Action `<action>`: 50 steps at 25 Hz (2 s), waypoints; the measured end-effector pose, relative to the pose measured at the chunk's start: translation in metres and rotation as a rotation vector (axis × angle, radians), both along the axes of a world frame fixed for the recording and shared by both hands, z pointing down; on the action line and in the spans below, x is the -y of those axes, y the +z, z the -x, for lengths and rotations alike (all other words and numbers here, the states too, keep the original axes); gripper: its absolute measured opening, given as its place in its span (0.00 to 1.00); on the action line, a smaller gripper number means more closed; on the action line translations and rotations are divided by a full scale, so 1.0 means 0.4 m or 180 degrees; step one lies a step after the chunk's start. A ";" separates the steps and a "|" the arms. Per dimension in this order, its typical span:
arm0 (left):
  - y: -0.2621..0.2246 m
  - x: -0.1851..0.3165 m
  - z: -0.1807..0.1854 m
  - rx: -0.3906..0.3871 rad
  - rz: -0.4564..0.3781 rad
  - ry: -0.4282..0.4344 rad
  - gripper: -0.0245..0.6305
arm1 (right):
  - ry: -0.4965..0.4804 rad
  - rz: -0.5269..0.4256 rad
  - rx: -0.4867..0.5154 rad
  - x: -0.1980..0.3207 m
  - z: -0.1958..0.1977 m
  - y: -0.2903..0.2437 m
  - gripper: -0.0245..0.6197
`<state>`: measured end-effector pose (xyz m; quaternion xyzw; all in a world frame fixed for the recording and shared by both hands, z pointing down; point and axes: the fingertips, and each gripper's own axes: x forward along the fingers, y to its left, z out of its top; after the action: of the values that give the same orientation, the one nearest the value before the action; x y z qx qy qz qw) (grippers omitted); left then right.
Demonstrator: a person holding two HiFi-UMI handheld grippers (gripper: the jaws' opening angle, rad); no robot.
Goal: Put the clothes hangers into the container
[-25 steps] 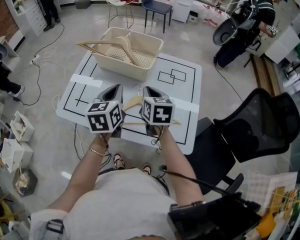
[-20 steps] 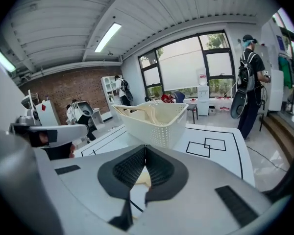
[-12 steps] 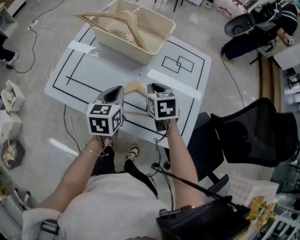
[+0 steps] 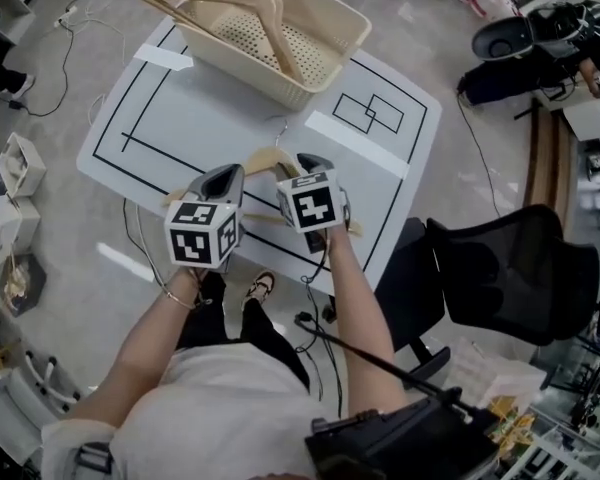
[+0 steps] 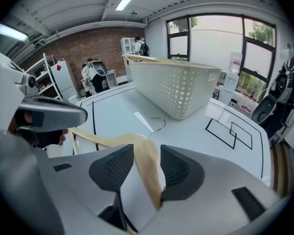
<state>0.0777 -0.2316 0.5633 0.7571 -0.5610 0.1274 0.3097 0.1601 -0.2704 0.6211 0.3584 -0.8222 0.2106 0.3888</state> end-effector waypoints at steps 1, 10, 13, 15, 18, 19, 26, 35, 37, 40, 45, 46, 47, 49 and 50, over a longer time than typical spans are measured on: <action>0.003 0.005 0.002 -0.0001 0.0009 -0.0009 0.04 | -0.0072 0.0040 -0.0032 -0.001 0.004 0.008 0.30; 0.010 0.057 0.019 0.0027 0.0014 -0.0051 0.04 | -0.0567 0.0373 -0.0320 -0.012 0.019 0.088 0.37; 0.010 0.068 0.022 0.0024 0.0022 -0.0055 0.04 | -0.0685 0.0443 -0.0424 -0.013 0.018 0.107 0.38; 0.015 0.074 0.021 0.0016 0.0039 -0.0049 0.04 | -0.0647 0.0541 -0.0448 -0.013 0.014 0.111 0.38; 0.026 0.079 0.020 0.0009 0.0073 -0.0029 0.04 | -0.0619 0.0674 -0.0478 -0.010 0.011 0.114 0.38; 0.030 0.080 0.020 0.0008 0.0082 -0.0024 0.04 | -0.0632 0.0703 -0.0510 -0.009 0.009 0.114 0.37; 0.037 0.075 0.025 -0.0004 0.0122 0.0010 0.04 | -0.0500 0.0713 -0.0777 0.003 -0.013 0.110 0.34; 0.031 0.057 0.026 0.0058 0.0162 0.0089 0.04 | -0.0191 0.0587 -0.0382 -0.023 -0.001 0.112 0.33; 0.020 0.049 0.021 0.0089 0.0142 0.0114 0.04 | -0.0132 0.0509 -0.0365 -0.030 -0.006 0.105 0.33; -0.001 0.032 0.019 0.0127 0.0114 0.0125 0.04 | -0.0045 0.0386 -0.0296 -0.032 -0.008 0.078 0.33; -0.041 -0.009 0.031 0.0198 0.0040 0.0100 0.04 | 0.0083 0.0213 -0.0045 -0.036 0.013 0.000 0.33; -0.052 -0.017 0.034 0.0207 0.0016 0.0089 0.04 | 0.0102 0.0167 -0.0019 -0.039 0.016 -0.017 0.33; -0.062 -0.025 0.037 0.0214 -0.0009 0.0077 0.04 | 0.0120 0.0124 0.0001 -0.041 0.019 -0.032 0.33; -0.084 -0.040 0.042 0.0224 -0.0051 0.0049 0.04 | 0.0159 0.0066 0.0026 -0.047 0.020 -0.060 0.33; -0.095 -0.048 0.044 0.0228 -0.0066 0.0034 0.04 | 0.0178 0.0047 0.0031 -0.052 0.019 -0.073 0.33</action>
<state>0.0601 -0.2123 0.5252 0.7581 -0.5690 0.1503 0.2809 0.1524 -0.2497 0.5920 0.3773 -0.8122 0.2292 0.3814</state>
